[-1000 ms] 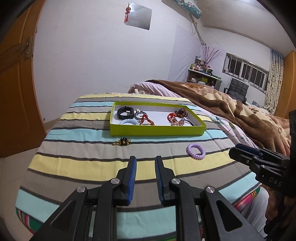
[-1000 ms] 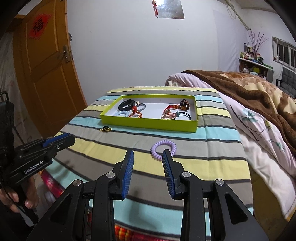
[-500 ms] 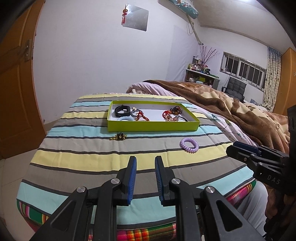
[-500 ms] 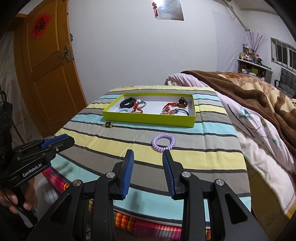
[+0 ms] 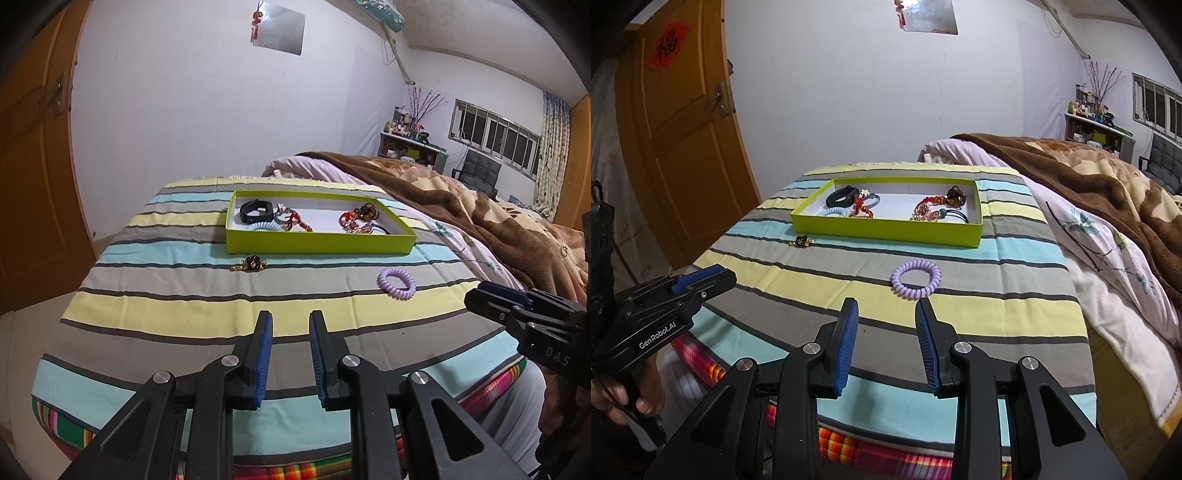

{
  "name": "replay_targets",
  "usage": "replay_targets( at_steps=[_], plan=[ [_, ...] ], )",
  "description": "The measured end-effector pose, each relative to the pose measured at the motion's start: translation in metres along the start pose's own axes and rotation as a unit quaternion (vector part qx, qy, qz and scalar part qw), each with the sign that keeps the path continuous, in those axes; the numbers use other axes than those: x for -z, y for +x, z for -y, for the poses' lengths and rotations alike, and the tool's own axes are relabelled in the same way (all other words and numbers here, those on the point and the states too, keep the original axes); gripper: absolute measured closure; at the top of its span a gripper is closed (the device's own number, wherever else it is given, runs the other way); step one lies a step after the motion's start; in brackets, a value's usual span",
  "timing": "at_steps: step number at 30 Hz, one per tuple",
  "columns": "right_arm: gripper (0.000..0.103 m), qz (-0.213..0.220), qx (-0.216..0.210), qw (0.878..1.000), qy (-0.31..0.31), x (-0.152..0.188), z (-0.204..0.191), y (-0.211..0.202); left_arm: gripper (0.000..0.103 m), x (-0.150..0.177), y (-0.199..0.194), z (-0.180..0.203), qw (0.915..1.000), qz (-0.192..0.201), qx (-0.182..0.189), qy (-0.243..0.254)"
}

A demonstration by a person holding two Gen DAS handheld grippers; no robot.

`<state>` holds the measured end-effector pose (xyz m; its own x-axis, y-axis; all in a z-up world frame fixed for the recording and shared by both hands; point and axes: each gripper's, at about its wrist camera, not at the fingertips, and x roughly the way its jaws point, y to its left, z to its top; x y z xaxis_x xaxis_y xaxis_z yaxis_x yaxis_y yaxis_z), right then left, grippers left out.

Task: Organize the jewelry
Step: 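Grasp the black-and-gold brooch with the left tool while the right tool grasps the lavender coil tie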

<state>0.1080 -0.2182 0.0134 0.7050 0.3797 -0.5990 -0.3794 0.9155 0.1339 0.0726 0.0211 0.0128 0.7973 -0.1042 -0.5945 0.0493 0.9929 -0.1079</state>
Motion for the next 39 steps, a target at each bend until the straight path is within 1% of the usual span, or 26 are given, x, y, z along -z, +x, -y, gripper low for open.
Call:
replay_targets(
  at_steps=[9,18,22,24,26,28,30,33,39],
  plan=[
    [0.070,-0.019,0.005,1.000,0.004,-0.005,0.007,0.026,0.083,-0.009,0.027,-0.015,0.9998,-0.019,-0.004,-0.009],
    [0.070,-0.035,0.011,0.999,0.014,-0.015,0.020,0.055,0.083,-0.030,0.066,-0.028,0.9990,-0.040,-0.015,-0.009],
    [0.070,-0.045,0.014,0.999,0.022,-0.021,0.027,0.068,0.083,-0.041,0.084,-0.033,0.9987,-0.049,-0.009,-0.009],
    [0.070,-0.050,0.016,0.998,0.027,-0.024,0.031,0.075,0.081,-0.046,0.093,-0.033,0.9985,-0.055,-0.008,-0.005],
    [0.070,-0.055,0.017,0.998,0.031,-0.026,0.034,0.080,0.077,-0.051,0.102,-0.035,0.9982,-0.060,-0.007,-0.001],
    [0.070,-0.063,0.020,0.997,0.034,-0.028,0.037,0.086,0.075,-0.056,0.111,-0.036,0.9977,-0.068,-0.008,0.003],
    [0.070,-0.070,0.021,0.997,0.039,-0.030,0.041,0.092,0.075,-0.059,0.119,-0.037,0.9972,-0.074,-0.011,0.004],
    [0.070,-0.082,0.024,0.996,0.041,-0.030,0.043,0.100,0.074,-0.062,0.128,-0.040,0.9965,-0.084,-0.003,0.001],
    [0.070,-0.100,0.033,0.994,0.036,-0.029,0.044,0.111,0.074,-0.062,0.145,-0.037,0.9942,-0.107,-0.001,0.012]
  ],
)
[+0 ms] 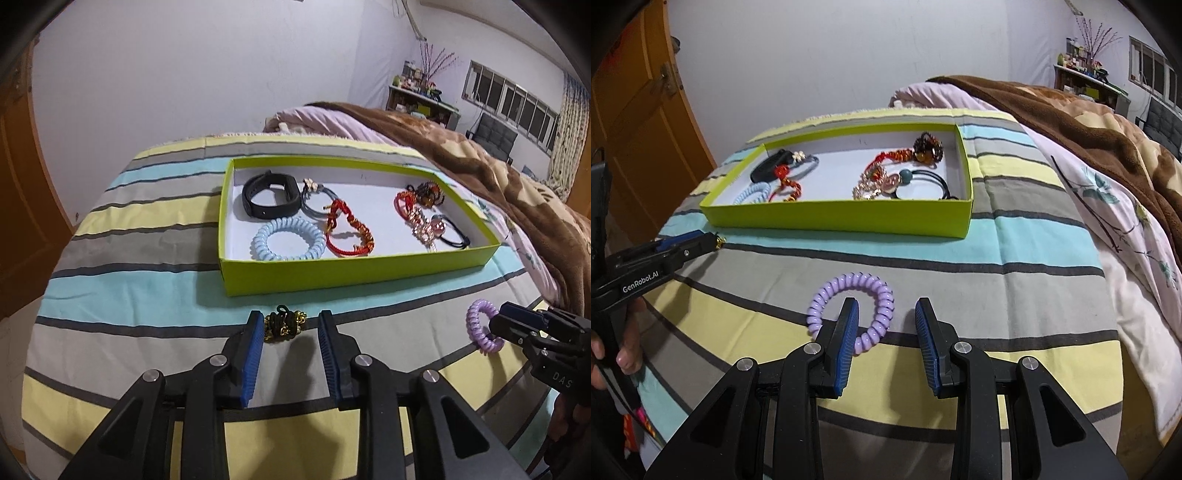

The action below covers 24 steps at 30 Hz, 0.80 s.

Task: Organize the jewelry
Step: 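Grasp the black-and-gold brooch with the left tool while the right tool grasps the lavender coil tie, then carry the brooch and lavender coil tie into the green box and open both tools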

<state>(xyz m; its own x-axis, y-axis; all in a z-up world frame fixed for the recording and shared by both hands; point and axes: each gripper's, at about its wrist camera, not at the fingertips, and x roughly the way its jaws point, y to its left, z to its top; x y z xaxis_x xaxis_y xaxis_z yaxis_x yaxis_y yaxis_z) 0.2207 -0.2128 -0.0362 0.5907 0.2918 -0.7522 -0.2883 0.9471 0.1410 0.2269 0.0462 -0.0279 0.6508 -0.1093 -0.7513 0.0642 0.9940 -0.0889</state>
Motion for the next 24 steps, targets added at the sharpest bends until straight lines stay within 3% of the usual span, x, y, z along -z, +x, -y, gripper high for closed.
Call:
replay_targets(
  at_steps=[10,13,15,24],
  plan=[
    [0.070,-0.007,0.030,0.999,-0.037,0.000,-0.010,0.004,0.073,-0.006,0.014,-0.002,0.9997,-0.018,-0.017,0.000],
    [0.080,-0.006,0.032,0.999,-0.041,0.000,-0.010,0.003,0.073,-0.005,0.015,0.003,0.9994,-0.020,-0.027,0.011],
    [0.093,-0.006,0.032,0.999,-0.041,0.001,-0.010,0.002,0.076,-0.004,0.014,0.005,0.9991,-0.020,-0.032,0.018],
    [0.094,-0.001,0.017,1.000,-0.024,0.010,-0.006,-0.007,0.085,0.012,-0.003,0.003,0.9998,-0.016,-0.009,0.006]
  ],
)
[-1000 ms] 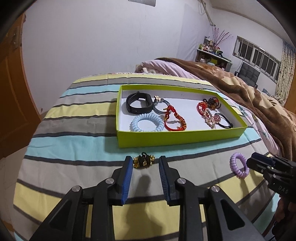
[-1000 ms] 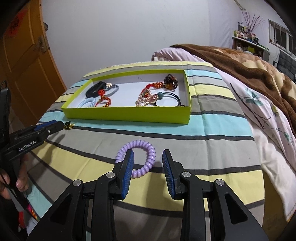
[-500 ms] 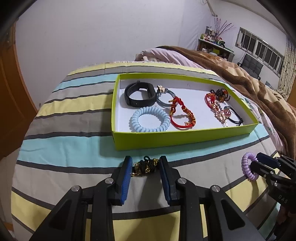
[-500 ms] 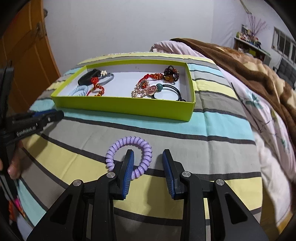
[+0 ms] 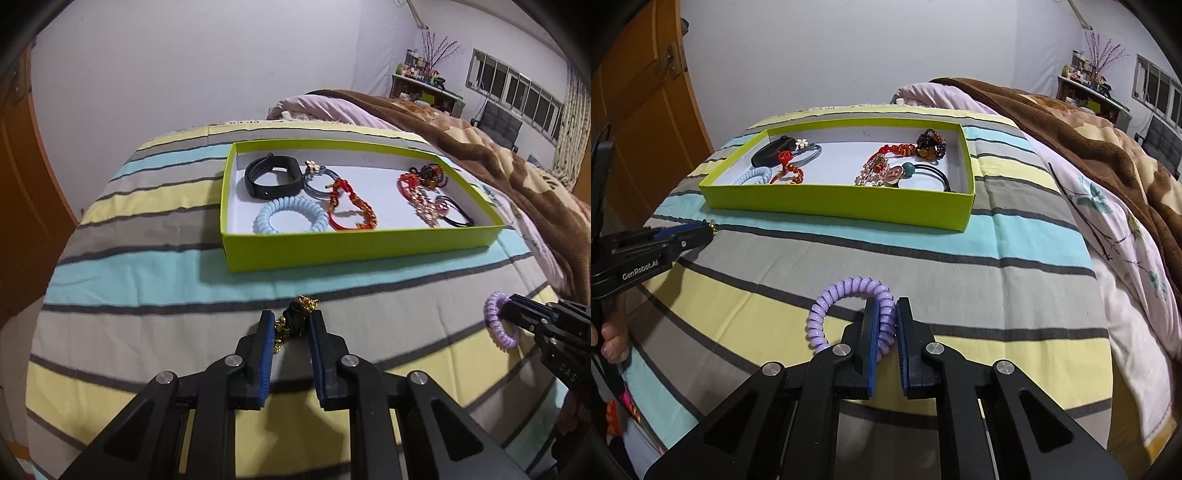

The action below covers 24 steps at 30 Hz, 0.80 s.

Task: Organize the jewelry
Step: 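Carry the brooch and lavender coil tie into the green box and open both tools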

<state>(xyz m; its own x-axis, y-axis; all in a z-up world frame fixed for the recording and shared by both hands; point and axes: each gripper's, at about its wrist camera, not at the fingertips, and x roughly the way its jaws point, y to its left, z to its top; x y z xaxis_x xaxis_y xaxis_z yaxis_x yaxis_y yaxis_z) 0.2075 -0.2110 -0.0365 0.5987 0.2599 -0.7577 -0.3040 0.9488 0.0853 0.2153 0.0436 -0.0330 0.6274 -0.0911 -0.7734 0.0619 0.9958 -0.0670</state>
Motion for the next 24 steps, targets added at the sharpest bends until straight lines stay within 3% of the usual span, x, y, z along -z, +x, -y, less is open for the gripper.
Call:
replay_targets(
  at_steps=[13,24],
  plan=[
    [0.094,0.024,-0.022,0.999,0.023,0.008,0.006,-0.024,0.086,0.021,-0.039,0.018,0.9985,0.036,0.042,0.005],
    [0.094,0.060,-0.032,0.997,0.021,0.002,0.000,-0.053,0.086,0.023,-0.079,0.033,0.9956,0.082,0.044,0.010]
  ],
)
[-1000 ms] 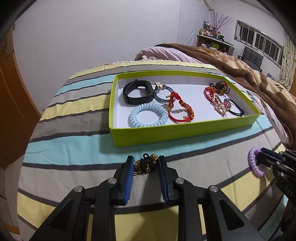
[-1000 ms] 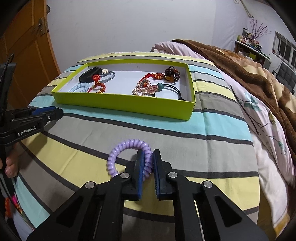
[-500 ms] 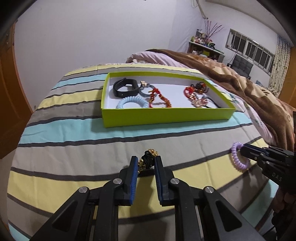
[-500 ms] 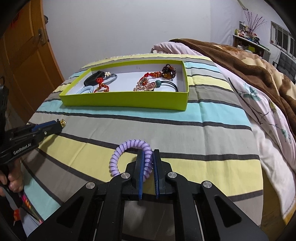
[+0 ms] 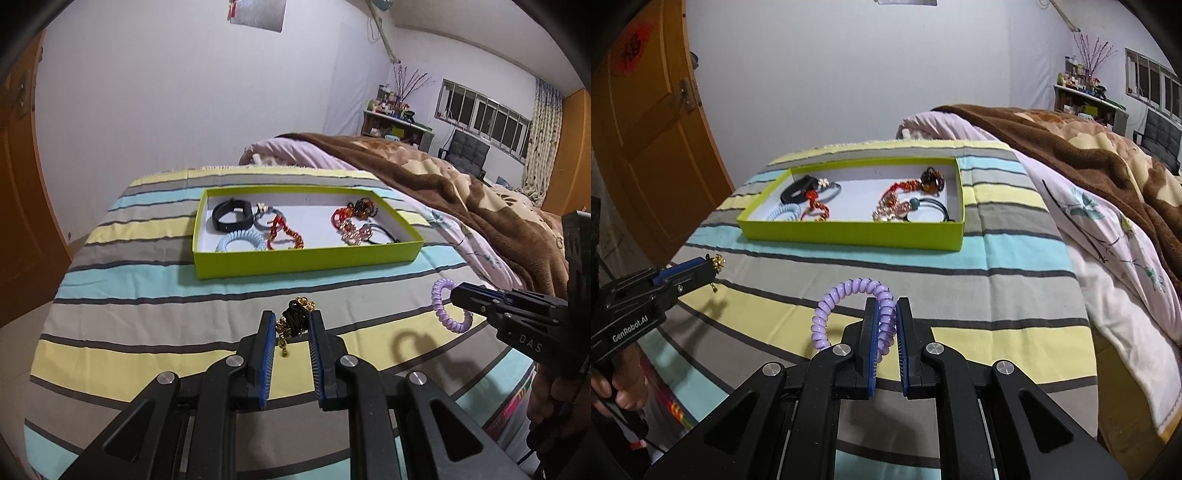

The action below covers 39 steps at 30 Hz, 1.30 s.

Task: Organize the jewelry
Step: 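Carry the brooch and lavender coil tie into the green box and open both tools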

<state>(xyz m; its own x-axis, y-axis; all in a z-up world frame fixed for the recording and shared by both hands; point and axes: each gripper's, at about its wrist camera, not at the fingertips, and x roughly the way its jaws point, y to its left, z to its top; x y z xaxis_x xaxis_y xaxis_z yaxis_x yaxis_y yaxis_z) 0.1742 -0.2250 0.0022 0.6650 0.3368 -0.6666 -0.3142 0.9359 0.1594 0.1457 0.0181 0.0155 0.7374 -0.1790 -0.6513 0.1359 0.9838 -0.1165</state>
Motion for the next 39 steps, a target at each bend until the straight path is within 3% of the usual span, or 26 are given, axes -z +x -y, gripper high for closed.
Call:
replay_targets(
  at_steps=[20,39],
  plan=[
    [0.094,0.030,-0.007,0.999,-0.020,-0.021,-0.012,-0.016,0.086,-0.021,-0.020,0.009,0.9992,0.036,-0.003,0.017],
    [0.094,0.034,0.015,0.999,-0.032,-0.071,0.005,0.033,0.086,-0.073,0.043,0.018,0.9986,0.025,0.000,0.046]
  ],
)
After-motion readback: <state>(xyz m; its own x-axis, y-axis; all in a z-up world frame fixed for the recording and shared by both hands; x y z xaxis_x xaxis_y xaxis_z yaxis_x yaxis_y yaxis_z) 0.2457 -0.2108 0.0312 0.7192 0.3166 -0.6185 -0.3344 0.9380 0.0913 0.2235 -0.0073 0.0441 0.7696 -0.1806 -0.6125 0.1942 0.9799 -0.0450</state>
